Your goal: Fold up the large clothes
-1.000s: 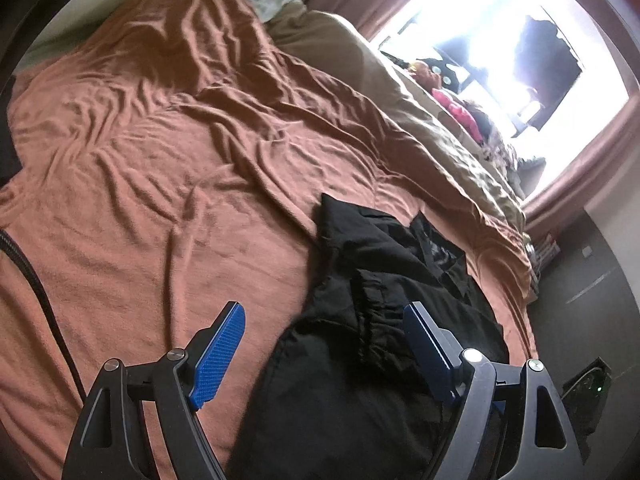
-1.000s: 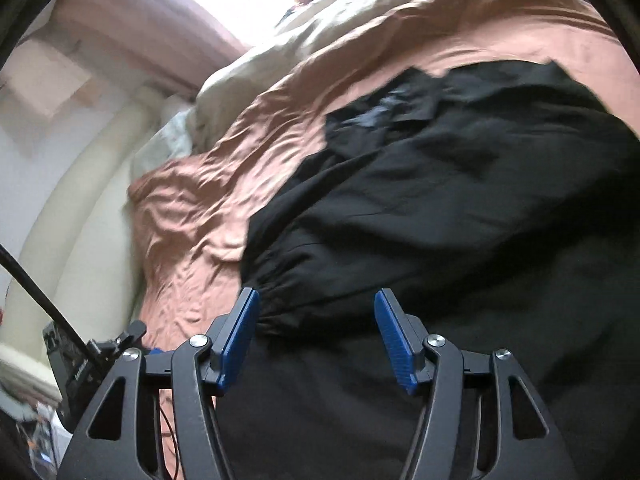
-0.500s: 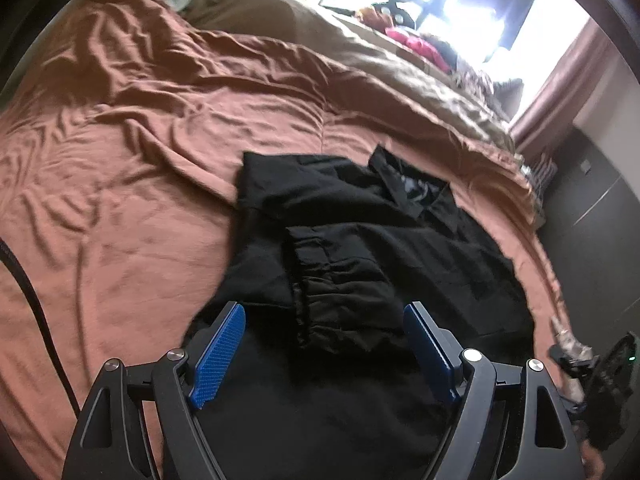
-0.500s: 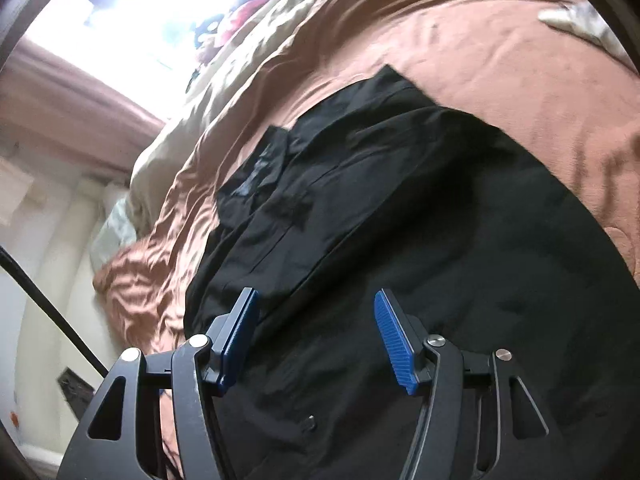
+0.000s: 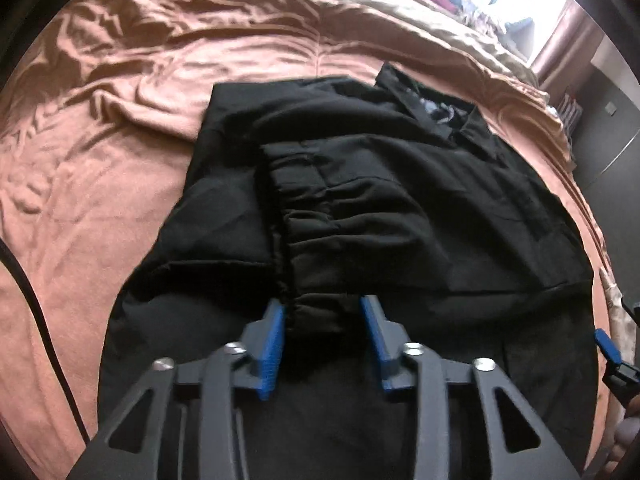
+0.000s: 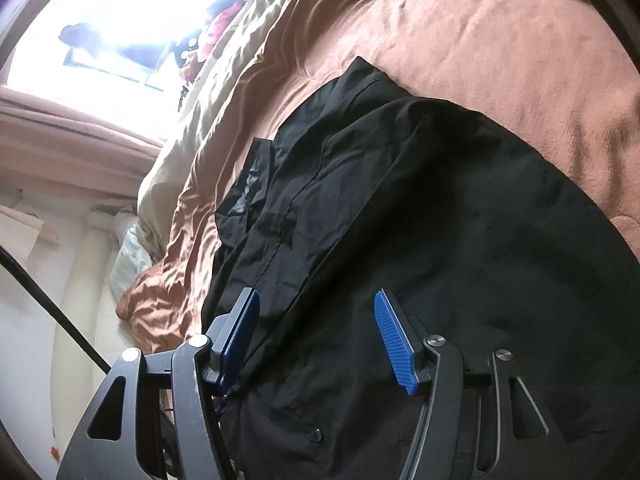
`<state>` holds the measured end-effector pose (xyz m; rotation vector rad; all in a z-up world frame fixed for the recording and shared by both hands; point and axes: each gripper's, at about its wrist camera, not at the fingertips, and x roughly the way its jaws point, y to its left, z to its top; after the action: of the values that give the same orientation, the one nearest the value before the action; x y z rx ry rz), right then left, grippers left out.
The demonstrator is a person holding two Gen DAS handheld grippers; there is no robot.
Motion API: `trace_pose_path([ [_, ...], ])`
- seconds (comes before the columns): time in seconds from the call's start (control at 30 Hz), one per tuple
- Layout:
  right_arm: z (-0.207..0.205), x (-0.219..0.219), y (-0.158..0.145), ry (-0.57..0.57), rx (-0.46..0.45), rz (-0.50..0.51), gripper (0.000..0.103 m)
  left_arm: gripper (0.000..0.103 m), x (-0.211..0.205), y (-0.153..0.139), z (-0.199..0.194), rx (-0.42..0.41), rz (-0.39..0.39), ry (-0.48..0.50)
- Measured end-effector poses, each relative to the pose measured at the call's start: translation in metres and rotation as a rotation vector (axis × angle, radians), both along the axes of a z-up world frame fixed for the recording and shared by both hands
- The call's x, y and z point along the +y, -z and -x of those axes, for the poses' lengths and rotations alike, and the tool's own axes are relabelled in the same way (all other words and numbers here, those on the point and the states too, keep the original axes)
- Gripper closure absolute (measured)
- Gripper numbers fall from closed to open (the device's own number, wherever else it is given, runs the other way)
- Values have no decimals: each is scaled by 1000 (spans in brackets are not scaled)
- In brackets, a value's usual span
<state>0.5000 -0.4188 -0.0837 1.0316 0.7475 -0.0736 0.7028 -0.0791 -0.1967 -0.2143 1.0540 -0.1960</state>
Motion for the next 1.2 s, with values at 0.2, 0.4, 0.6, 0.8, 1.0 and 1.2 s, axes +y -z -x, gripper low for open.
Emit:
trace_pose_path([
  [0.2,2,-2,6,21,19,-19,45,94,8,-22,-1,-105,1,-14],
  [0.4,-3,-1,7,18,30,-9,45,95,17,-21,-19,-110,-5,-72],
  [0.6,-11,-2,2,23,57,25,45,78,32,-11,-23,-23,27,-100],
  [0.8,-1,10,-11,-14,8,82,27,37,58,-55,18,-111,59,-144],
  [1.0,26,16,-29,-35,-34,134,26,36,79,-91,75,-130,74,-151],
  [1.2,87,28,-34,-33,-49,198,20,31,103,-116,133,-160,88,-181],
])
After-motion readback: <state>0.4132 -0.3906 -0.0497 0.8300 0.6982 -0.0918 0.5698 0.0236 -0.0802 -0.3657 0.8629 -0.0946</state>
